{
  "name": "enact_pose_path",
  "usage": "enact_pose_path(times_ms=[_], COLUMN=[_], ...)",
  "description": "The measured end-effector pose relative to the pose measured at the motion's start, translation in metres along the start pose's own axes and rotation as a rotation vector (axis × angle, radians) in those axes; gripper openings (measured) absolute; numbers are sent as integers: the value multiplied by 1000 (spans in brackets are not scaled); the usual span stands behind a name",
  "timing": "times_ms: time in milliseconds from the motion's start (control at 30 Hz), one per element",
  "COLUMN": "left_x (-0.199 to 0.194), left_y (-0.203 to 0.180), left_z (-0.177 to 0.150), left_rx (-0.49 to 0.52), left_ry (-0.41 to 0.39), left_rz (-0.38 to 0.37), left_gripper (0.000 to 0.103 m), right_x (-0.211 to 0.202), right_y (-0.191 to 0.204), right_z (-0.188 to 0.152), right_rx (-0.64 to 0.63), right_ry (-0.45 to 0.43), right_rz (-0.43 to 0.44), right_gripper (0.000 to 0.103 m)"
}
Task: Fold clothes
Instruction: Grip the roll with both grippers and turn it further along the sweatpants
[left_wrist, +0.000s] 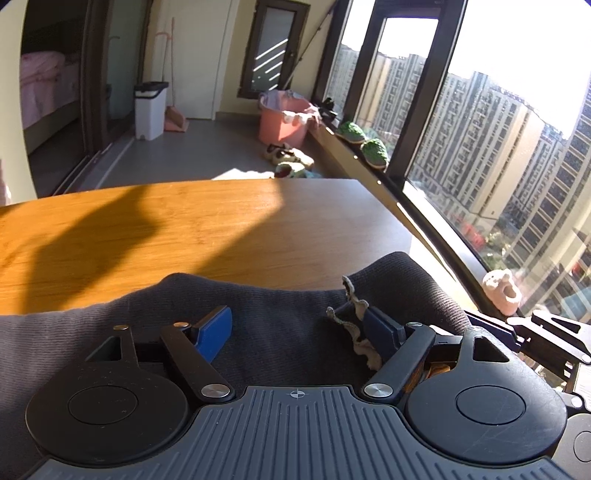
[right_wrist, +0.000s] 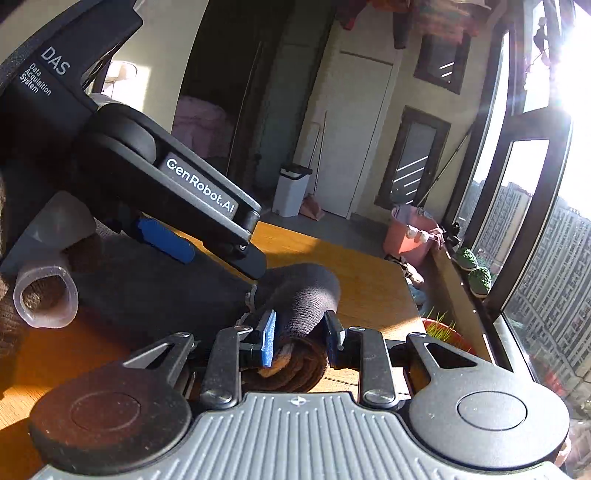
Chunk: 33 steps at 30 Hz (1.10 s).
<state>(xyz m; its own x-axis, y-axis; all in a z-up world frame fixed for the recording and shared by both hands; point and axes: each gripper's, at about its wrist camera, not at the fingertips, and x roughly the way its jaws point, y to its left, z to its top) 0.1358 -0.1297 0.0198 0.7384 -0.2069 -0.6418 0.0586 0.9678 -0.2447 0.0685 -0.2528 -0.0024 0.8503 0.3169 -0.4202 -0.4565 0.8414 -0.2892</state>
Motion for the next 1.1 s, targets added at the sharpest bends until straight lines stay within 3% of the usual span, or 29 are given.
enact_pose_path(times_ms=[133,333,433,567,700,867,1033,1100], left_x=[-8,-2,0,-10,-1,11,4,3], left_y=[7,-9,-9,-16,-28,-18,4,14], left_z=[11,7,8,16,16,4,0,-1], left_rx=[-103,-65,-94,-78,-10,3,-49,-85], left_ry=[9,28,43,13,36,51,48,49], left_rz=[-91,-142,-166,-173,-122,-91,-114,-124], left_gripper=[70,53,46,47,48,50,51,52], right_x=[1,3,1,0,1,-4,-15,-19], right_y=[26,30,35,42,44,28,-7,-24], right_z=[1,-1,-2,-2,-2,-5,-10,-15], right_rx=[-114,-105,-141,-168,-150,-32,167,269], right_ry=[-19,-11,-19,-31,-31,-31,-24,-20], right_rz=[-44,-64,-67,-61,-29,87,240,286], right_gripper=[27,27,27,28,30,38,44,54])
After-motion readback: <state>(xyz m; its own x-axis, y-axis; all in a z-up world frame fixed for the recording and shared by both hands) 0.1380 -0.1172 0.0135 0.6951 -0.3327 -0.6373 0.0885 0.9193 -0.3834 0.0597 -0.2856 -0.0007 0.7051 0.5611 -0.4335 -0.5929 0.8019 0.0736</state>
